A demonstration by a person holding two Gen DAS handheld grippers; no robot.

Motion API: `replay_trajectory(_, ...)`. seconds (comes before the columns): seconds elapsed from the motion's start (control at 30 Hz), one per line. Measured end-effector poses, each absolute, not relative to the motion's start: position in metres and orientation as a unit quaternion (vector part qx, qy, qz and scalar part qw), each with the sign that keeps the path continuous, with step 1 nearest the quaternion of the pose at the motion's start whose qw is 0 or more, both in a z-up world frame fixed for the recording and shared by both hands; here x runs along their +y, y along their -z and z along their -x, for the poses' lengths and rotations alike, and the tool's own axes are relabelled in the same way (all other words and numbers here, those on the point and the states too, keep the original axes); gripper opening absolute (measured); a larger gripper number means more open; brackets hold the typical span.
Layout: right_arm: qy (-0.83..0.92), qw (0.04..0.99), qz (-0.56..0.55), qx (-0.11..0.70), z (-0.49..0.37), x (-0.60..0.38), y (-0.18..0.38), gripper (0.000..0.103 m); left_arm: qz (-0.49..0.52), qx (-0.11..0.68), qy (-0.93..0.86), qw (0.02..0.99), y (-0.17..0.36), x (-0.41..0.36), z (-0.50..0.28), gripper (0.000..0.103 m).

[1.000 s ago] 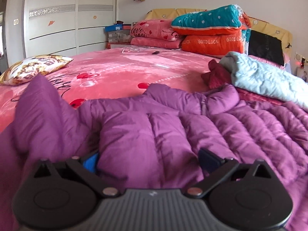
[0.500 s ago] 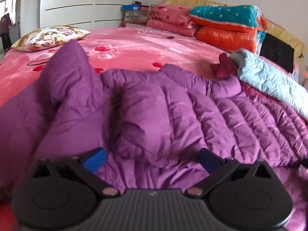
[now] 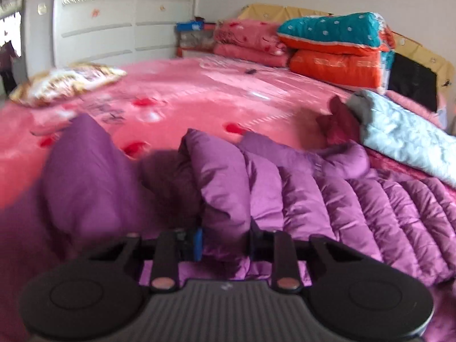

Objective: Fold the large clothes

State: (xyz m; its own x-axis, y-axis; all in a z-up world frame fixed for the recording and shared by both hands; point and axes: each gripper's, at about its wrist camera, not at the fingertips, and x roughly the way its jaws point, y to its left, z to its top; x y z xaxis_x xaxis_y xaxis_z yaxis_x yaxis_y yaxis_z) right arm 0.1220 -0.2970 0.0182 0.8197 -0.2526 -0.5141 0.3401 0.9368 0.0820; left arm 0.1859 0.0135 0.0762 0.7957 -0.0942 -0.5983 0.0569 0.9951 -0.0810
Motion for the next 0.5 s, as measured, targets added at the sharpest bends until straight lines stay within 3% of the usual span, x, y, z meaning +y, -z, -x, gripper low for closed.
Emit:
replay_trajectory(0.33,0.084,0.951,-0.069,0.288,-0.125,-0.294,-0.024,0.103,-0.028,0.31,0.015,0.95,-0.071,0.019,-0.172,0.03)
replay_trajectory(0.5,0.002,0.941,-0.102,0.323,-0.119,-0.309,-0.032,0.103,-0.059,0.267,0.019,0.962,-0.098,0.017,-0.145,0.055)
